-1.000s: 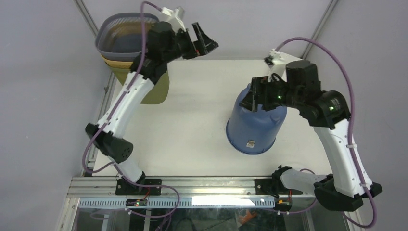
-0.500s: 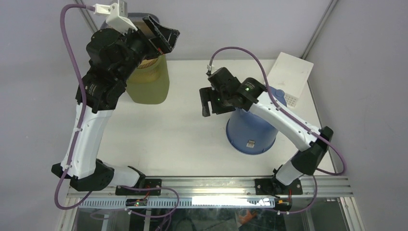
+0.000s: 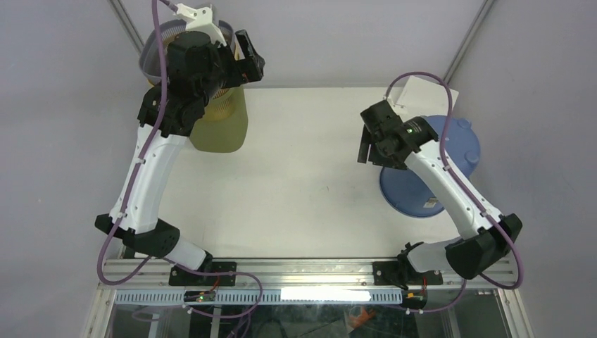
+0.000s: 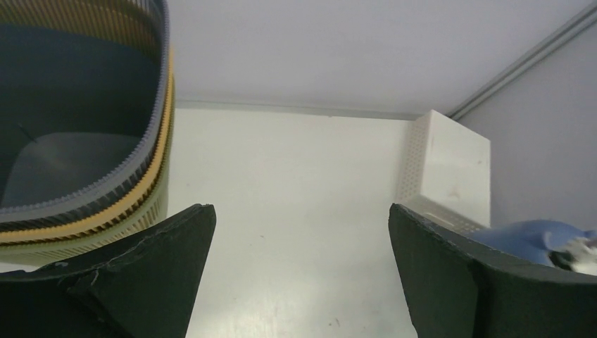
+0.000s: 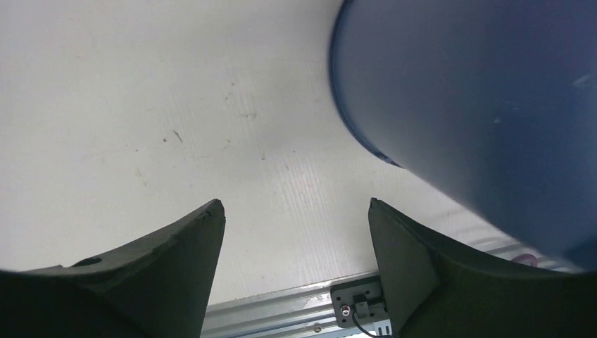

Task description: Turn the large container upside down

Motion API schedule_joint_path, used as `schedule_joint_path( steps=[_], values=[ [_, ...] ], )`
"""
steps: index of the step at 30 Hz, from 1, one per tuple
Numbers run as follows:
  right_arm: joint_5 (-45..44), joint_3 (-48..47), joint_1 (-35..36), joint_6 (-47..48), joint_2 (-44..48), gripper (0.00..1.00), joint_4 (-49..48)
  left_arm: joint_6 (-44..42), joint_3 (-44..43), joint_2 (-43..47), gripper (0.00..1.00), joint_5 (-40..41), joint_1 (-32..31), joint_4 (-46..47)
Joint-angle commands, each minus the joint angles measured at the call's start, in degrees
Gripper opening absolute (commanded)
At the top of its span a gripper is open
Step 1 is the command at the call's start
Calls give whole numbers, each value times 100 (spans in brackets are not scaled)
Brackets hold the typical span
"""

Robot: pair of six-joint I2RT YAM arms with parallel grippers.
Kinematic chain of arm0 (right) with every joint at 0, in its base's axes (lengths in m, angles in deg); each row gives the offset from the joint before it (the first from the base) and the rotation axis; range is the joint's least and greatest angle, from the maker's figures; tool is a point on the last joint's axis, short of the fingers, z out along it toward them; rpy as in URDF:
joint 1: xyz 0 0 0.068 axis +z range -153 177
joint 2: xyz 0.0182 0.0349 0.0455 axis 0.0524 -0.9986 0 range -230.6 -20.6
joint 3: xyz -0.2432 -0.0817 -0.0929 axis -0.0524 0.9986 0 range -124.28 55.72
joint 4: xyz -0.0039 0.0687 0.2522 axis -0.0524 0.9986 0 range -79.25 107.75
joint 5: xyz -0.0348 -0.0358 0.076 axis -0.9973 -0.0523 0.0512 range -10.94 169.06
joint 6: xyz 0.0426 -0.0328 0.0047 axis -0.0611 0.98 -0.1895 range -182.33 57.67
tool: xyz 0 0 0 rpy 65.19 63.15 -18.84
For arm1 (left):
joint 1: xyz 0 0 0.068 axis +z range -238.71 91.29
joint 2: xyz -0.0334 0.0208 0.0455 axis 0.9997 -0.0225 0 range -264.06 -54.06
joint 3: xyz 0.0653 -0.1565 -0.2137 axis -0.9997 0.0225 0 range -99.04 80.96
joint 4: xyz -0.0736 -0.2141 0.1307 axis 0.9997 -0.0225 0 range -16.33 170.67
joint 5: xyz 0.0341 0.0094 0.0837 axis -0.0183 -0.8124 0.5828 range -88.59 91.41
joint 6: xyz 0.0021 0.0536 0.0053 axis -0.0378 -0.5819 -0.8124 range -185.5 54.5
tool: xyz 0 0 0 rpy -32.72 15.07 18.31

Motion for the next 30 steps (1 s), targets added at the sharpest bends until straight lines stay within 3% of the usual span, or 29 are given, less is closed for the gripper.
schedule_joint_path(
  steps=[1, 5, 13, 21, 25, 30],
  values=[
    [42, -170, 72, -201, 335, 78, -198, -500, -538, -112, 99, 247, 221, 63],
    [962, -294, 276, 28, 430, 78, -990, -793, -856, -423, 99, 455, 521, -21],
    [1469, -695, 707, 52, -38, 78, -1493, -1892, -971, -1177, 99, 1466, 653, 652],
    [1387, -671, 753, 193, -276, 79, -1556, -2034, -1193, -1867, 96, 1173, 1027, 449],
    [1449, -644, 751, 226, -379, 79, -1611, -1971, -1181, -1949, 78, 759, 1272, 247],
    [1536, -680, 761, 227, -513, 79, -1689, -1799, -968, -1831, 42, 142, 1532, 164]
  ],
)
